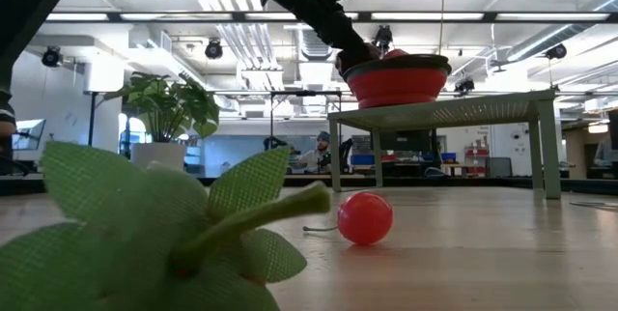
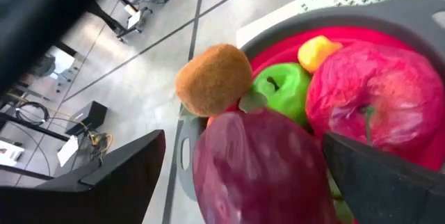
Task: Pick & Place Fruit
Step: Put the dark red apple into the red strainer bowl, then put the red cherry into the red strainer bowl
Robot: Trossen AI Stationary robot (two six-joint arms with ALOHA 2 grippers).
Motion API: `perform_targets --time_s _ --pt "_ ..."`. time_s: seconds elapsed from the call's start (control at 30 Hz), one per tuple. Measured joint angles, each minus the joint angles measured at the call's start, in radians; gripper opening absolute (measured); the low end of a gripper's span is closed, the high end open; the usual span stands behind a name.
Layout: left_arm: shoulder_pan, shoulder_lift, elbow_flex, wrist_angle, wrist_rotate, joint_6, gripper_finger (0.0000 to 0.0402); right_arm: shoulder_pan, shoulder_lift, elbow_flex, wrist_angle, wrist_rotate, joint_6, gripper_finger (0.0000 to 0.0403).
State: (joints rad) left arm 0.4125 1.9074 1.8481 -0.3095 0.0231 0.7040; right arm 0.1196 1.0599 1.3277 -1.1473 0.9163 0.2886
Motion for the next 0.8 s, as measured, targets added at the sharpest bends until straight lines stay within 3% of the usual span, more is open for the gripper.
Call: perform_targets --time_s 0.3,0.57,0.8 --pt "-0.028 -0.005 0.003 0.002 0.001 0.001 0.0392 0.0 0.0 0.0 0.0 0.0 0.0 0.0067" --pt "-0.08 -0.027 0.087 -0.003 0.001 -0.007 0.0392 0.0 0.0 0.0 0.0 0.0 0.0 0.0046" --pt "-0.143 -0.1 0.144 -0.121 0.001 -0.008 0.0392 0.0 0.0 0.0 0.0 -0.002 0.0 0.0049"
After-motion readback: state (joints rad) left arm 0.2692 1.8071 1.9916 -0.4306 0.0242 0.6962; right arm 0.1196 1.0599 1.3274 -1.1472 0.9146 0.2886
